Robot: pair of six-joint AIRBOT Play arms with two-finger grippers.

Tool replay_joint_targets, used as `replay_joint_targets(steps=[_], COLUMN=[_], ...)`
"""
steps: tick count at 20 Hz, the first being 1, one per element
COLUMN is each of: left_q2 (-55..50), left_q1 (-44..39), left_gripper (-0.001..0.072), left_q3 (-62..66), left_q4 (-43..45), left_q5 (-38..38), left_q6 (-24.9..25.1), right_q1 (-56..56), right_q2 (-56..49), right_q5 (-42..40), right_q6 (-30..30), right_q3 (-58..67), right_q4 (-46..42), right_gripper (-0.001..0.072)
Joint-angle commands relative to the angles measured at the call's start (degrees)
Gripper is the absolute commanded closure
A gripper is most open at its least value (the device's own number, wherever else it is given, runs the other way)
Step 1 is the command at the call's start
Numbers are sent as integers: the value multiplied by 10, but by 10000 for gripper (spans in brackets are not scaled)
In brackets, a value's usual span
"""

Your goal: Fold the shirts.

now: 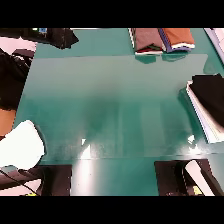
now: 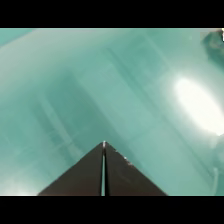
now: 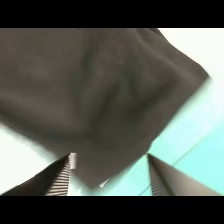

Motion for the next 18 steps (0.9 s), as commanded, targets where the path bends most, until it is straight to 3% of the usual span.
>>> replay_joint_targets(steps=[1, 5, 9, 14, 18], left_q2=[0, 0, 0, 1, 1], left_q1=[0, 0, 0, 0, 0], left_gripper=[685, 685, 685, 685, 685], left_q3=[1, 1, 1, 1, 1], left_q4=[0, 0, 0, 1, 0], left_q5=[-8, -7, -5, -2, 0], left_q6=[7, 9, 9, 9, 9], right_q1=[-52, -15, 155, 423, 577], right_q2=[14, 14, 14, -28, -83], right_q5=[-12, -42, -90, -112, -113], right_q6=[1, 1, 0, -1, -1], right_q3=[-30, 57, 120, 152, 180], right_q4=[2, 104, 233, 222, 161], right_gripper=[154, 158, 161, 163, 166])
